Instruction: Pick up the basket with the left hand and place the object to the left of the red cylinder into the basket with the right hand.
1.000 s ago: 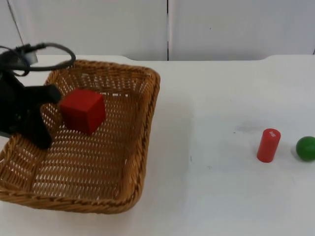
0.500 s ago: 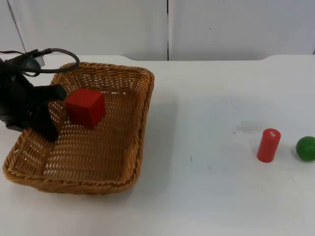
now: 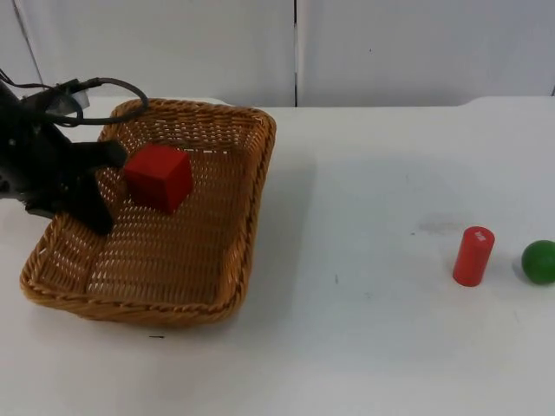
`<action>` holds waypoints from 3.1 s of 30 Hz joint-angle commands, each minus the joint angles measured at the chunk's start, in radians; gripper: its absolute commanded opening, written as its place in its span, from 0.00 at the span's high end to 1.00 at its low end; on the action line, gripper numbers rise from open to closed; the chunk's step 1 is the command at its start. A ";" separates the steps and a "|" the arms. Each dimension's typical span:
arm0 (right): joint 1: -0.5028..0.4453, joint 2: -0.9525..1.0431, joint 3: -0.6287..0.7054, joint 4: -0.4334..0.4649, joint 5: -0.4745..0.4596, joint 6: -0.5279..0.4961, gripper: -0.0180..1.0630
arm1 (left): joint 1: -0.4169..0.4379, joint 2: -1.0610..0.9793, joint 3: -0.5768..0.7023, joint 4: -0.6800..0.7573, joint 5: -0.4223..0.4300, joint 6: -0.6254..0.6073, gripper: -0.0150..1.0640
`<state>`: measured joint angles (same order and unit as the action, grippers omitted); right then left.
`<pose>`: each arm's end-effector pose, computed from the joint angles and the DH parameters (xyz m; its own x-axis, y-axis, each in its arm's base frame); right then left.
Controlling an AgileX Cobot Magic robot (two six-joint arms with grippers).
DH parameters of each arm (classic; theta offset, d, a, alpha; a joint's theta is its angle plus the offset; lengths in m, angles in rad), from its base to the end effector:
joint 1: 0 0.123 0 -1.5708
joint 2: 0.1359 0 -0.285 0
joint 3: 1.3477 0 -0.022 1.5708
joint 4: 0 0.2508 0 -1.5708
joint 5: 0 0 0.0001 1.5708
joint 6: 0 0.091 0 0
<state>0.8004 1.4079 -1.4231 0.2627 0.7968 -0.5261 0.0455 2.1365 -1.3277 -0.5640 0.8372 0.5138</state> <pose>0.2032 0.2337 0.3993 -0.1422 -0.6175 -0.7736 -0.9054 0.3971 -0.1505 0.3959 -0.0182 0.1084 -0.9884 0.0588 -0.1399 0.1086 0.9178 -0.3819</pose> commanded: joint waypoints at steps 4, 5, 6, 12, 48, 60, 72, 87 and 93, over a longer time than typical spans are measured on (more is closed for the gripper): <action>-0.002 -0.011 0.002 0.000 0.001 -0.008 0.18 | 0.002 0.007 -0.010 -0.026 -0.005 0.012 0.99; -0.002 -0.011 0.002 0.000 0.001 -0.008 0.18 | 0.002 0.009 -0.010 -0.028 -0.005 0.012 0.99; -0.002 -0.011 0.002 0.000 0.001 -0.008 0.18 | 0.002 0.021 -0.010 -0.028 -0.005 0.016 0.99; -0.002 -0.011 0.002 0.000 0.017 -0.016 0.18 | 0.002 0.042 -0.012 -0.046 -0.014 0.038 0.99; -0.002 -0.011 0.002 0.000 0.011 -0.023 0.18 | 0.002 -0.211 -0.015 -0.024 0.039 0.016 0.01; -0.002 -0.011 0.002 0.000 -0.038 -0.016 0.18 | 0.002 -0.626 -0.015 0.010 0.067 -0.024 0.01; -0.002 -0.011 0.002 0.000 -0.088 0.007 0.18 | 0.002 -0.965 -0.012 0.096 0.095 -0.065 0.01; -0.002 -0.015 0.002 0.003 -0.115 0.070 0.18 | 0.002 -1.154 0.116 0.112 0.123 -0.088 0.01; -0.002 -0.017 0.002 0.000 -0.098 0.085 0.18 | 0.002 -1.227 0.179 0.112 0.118 -0.088 0.01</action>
<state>0.8004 1.4059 -1.4231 0.2606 0.6980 -0.4442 0.0455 0.9228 -1.1564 -0.4528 0.9593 0.4302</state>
